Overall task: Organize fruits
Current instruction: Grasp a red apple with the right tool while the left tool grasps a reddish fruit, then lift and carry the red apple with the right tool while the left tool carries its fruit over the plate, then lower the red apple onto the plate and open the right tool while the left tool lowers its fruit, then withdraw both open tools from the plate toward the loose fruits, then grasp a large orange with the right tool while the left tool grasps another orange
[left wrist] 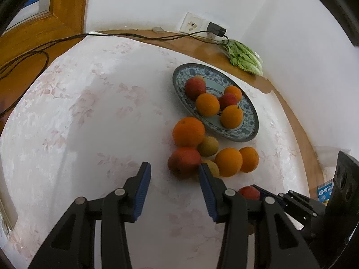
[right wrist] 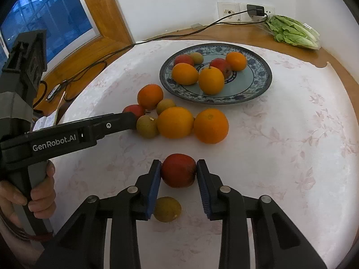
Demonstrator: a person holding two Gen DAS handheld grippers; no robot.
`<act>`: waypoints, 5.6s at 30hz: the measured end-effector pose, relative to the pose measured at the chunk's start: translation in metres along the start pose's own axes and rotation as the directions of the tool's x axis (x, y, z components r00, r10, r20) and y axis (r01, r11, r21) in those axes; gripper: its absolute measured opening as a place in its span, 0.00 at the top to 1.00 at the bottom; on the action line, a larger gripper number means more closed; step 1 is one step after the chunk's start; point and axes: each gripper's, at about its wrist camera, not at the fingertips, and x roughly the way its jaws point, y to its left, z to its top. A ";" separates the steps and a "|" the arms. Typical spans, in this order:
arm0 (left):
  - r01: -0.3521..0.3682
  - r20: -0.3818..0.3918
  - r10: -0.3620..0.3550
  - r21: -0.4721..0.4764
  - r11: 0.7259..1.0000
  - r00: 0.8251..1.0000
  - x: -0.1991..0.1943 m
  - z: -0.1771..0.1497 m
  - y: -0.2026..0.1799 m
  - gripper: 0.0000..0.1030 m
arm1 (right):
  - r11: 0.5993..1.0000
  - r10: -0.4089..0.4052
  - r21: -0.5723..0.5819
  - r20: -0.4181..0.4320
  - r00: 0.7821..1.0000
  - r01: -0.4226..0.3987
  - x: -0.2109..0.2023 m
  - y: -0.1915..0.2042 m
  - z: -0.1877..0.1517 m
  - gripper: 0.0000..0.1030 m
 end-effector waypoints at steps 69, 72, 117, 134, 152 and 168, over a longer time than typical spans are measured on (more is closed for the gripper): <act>-0.013 0.072 0.005 0.114 0.993 0.997 0.024 0.050 -0.048 0.68 | 0.995 -0.090 0.044 0.118 0.989 0.086 -0.018 -0.053 0.060 0.68; -0.026 0.079 0.017 0.125 0.992 0.997 0.027 0.051 -0.050 0.68 | 0.995 -0.091 0.044 0.117 0.989 0.086 -0.013 -0.056 0.066 0.68; -0.027 0.068 0.017 0.158 0.987 0.998 0.045 0.055 -0.059 0.66 | 0.988 -0.152 0.024 0.064 0.986 0.151 0.034 -0.061 0.087 0.68; -0.061 0.086 0.048 0.155 0.986 0.995 0.019 0.053 -0.056 0.47 | 0.988 -0.156 0.035 0.106 0.982 0.153 0.010 -0.056 0.085 0.52; -0.094 0.079 0.084 0.137 0.986 0.993 -0.010 0.033 -0.035 0.45 | 0.989 -0.138 0.071 0.125 0.982 0.130 -0.022 -0.045 0.057 0.50; -0.071 0.020 0.069 0.106 0.992 0.997 -0.006 0.009 -0.026 0.44 | 0.992 -0.110 0.069 0.114 0.987 0.103 -0.036 -0.036 0.026 0.50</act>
